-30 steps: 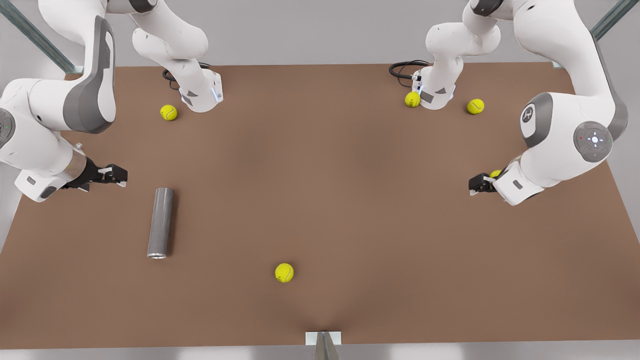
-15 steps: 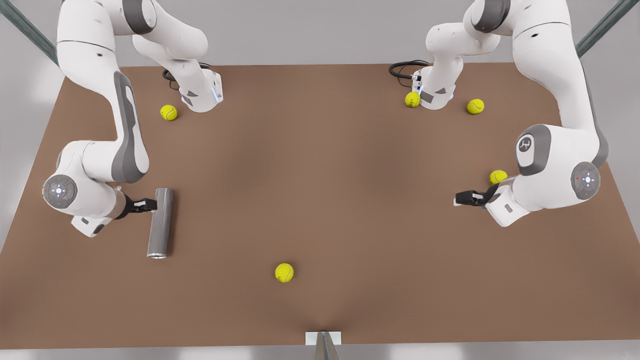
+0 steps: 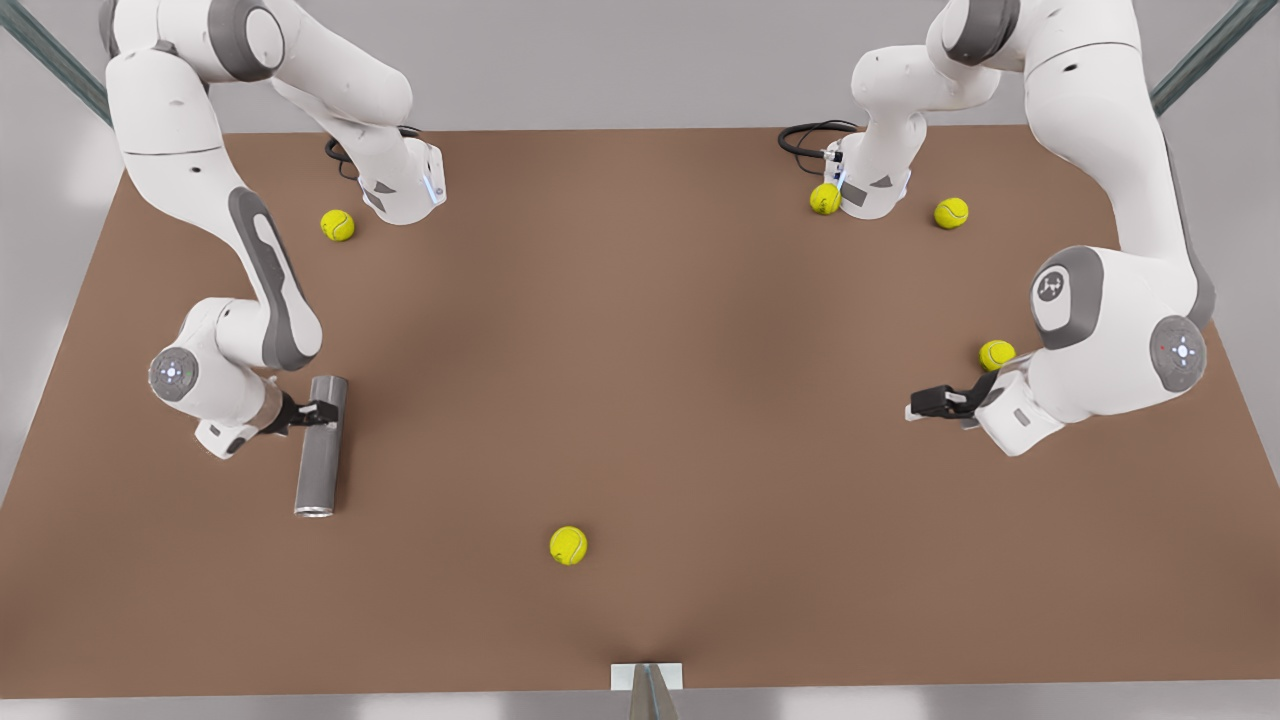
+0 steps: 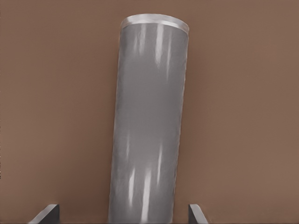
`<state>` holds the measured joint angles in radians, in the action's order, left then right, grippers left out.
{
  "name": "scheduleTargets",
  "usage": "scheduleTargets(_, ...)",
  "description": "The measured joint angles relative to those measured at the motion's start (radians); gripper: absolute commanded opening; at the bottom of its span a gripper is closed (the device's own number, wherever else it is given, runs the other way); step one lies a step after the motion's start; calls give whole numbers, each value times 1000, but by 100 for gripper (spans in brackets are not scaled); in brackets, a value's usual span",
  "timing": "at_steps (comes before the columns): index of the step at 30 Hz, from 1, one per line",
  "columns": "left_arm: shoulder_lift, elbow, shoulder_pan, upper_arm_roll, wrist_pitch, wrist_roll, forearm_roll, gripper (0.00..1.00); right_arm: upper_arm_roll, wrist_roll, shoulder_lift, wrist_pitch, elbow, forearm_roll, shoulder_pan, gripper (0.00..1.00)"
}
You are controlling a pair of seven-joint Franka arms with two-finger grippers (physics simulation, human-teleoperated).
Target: Put the tennis tube upright
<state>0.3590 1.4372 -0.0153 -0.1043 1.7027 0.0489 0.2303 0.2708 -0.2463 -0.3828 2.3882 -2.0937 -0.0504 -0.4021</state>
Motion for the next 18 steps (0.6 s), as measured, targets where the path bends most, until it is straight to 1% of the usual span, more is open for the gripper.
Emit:
scheduleTargets(1, -2, 0, 0, 0, -1, 0, 0, 100, 20, -70, -10, 39, -10, -33, -29, 100)
scheduleTargets(2, -3, -1, -2, 0, -1, 0, 1, 100, 21, -81, -13, 48, -15, -37, -31, 100)
scheduleTargets(7, 1, -1, -3, 0, 1, 0, 1, 100, 19, -7, -37, 58, -10, -40, -21, 100)
scheduleTargets(9, 13, 0, -4, -2, 3, 0, 3, 100, 18, 33, -48, 75, -3, -71, -26, 100)
scheduleTargets(13, 25, -1, -3, -2, 5, 0, 4, 100, 18, 39, -87, 105, 11, -117, -34, 100)
scheduleTargets(18, 38, 6, -11, 0, 20, 0, 4, 100, 19, 36, -100, 105, 9, -128, -32, 100)
